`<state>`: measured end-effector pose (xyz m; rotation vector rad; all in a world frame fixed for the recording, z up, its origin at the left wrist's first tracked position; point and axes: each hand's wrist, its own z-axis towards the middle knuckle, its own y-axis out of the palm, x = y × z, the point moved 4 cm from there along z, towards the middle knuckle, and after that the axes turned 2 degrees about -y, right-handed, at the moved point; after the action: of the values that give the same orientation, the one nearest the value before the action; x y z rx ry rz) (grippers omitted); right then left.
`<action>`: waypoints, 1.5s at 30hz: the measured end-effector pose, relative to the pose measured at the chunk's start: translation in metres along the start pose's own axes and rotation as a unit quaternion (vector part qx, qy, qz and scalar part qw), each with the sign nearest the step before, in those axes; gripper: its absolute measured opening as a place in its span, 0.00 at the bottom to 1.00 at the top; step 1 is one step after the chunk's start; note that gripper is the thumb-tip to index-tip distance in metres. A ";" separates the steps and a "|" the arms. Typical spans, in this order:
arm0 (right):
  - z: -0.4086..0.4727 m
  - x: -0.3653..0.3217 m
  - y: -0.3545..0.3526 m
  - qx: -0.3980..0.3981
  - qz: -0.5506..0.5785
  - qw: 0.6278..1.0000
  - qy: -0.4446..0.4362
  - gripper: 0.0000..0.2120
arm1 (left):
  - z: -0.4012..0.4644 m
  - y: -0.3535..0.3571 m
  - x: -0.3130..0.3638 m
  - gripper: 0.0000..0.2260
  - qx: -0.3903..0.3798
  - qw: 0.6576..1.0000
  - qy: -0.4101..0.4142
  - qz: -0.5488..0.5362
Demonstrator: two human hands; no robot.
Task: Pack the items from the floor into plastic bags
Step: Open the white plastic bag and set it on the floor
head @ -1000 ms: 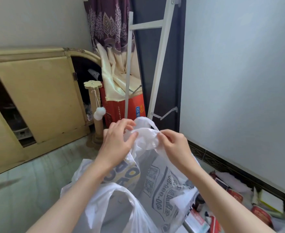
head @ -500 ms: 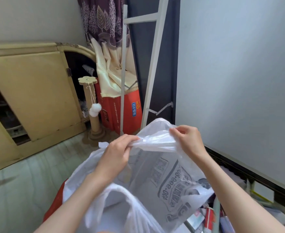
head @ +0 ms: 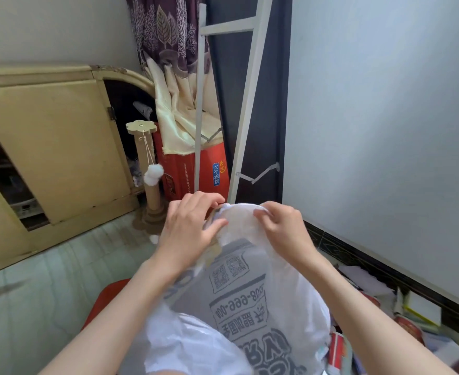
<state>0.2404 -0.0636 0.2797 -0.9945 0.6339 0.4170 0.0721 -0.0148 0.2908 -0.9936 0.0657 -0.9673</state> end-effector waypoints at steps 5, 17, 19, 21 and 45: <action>0.004 0.015 -0.010 0.044 0.021 0.995 0.091 0.11 | -0.021 0.009 -0.013 0.21 -0.023 0.993 0.028 0.111; 0.001 0.052 -0.027 0.020 -0.068 0.995 0.071 0.21 | -0.016 0.006 -0.044 0.04 -0.065 0.963 -0.169 -0.201; 0.002 0.054 -0.025 0.017 -0.077 0.994 0.076 0.19 | -0.012 0.002 -0.040 0.04 -0.087 0.944 -0.187 -0.257; 0.001 0.044 -0.023 0.030 -0.056 0.997 0.040 0.08 | -0.010 0.001 -0.035 0.06 -0.096 0.933 -0.193 -0.289; 0.006 0.002 0.016 0.033 -0.055 0.992 0.111 0.12 | -0.048 0.027 0.001 0.26 -0.047 0.991 -0.055 0.114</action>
<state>0.2346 -0.0504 0.2706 -1.0149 0.7829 0.1873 0.0688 -0.0428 0.2438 -1.0985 0.1314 -0.7043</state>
